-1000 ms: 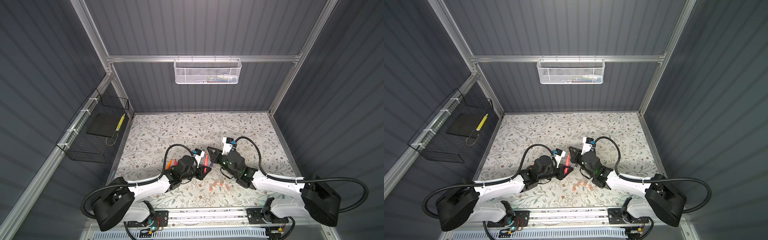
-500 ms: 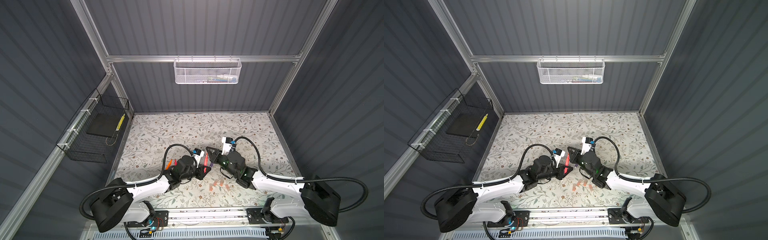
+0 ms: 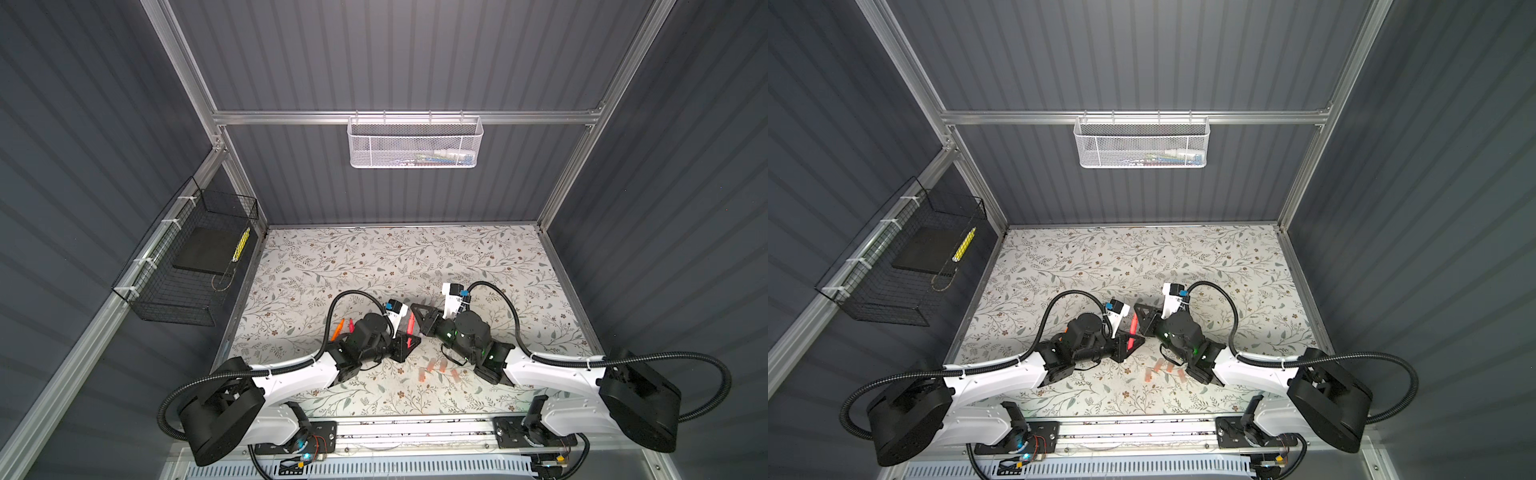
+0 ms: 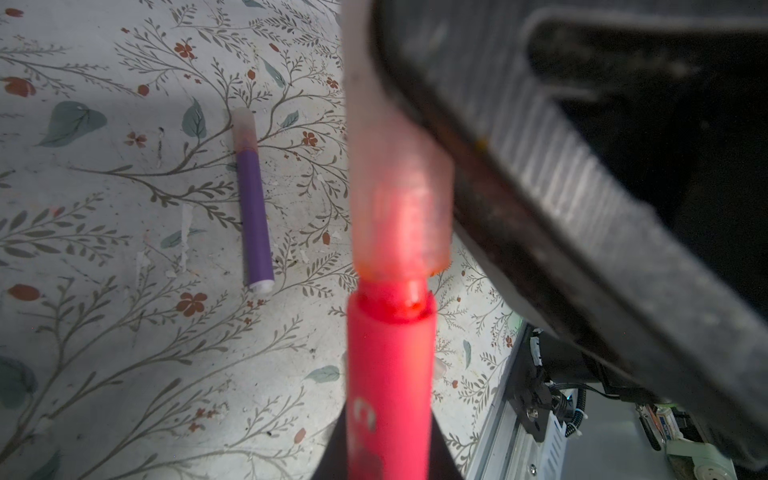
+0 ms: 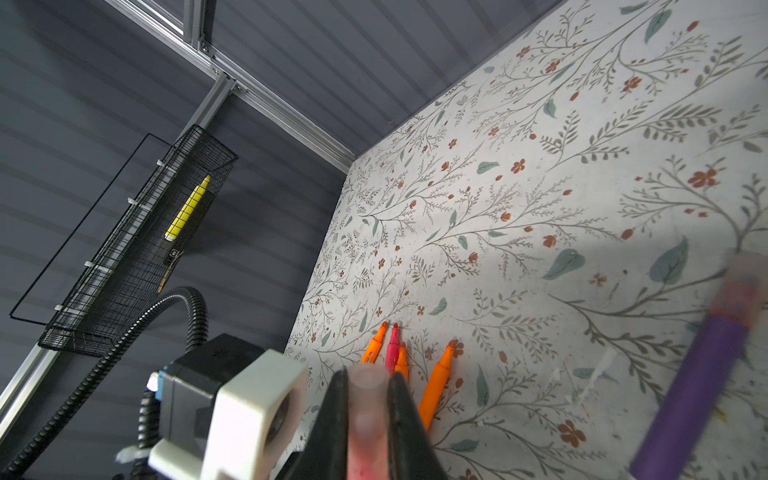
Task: Insert the pens into the pen caps
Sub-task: 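Push the pink cap down over the pink marker with the right gripper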
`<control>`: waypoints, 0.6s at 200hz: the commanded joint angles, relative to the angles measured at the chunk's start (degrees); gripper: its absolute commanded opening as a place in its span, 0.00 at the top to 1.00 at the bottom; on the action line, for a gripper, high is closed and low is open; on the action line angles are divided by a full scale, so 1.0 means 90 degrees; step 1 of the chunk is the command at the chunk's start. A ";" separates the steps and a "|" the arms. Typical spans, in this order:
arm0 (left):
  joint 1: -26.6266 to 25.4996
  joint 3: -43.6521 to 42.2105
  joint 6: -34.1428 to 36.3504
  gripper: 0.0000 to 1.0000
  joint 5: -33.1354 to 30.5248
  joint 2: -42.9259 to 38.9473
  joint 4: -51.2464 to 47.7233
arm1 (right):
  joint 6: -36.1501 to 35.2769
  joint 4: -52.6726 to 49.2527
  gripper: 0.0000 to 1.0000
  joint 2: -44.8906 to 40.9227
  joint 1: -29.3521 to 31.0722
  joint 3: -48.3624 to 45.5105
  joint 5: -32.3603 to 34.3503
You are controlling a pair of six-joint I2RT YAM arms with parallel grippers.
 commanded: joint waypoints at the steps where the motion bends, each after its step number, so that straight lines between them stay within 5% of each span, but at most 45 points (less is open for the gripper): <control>1: 0.0022 -0.0067 0.0034 1.00 -0.0203 -0.0181 0.0100 | 0.0043 0.0087 1.00 -0.0151 0.0079 -0.0196 -0.0142; 120: 0.0133 0.0371 -0.0023 1.00 0.0989 -0.0414 0.0584 | -0.0691 0.1706 0.99 -0.0796 0.0101 -0.1348 -0.1031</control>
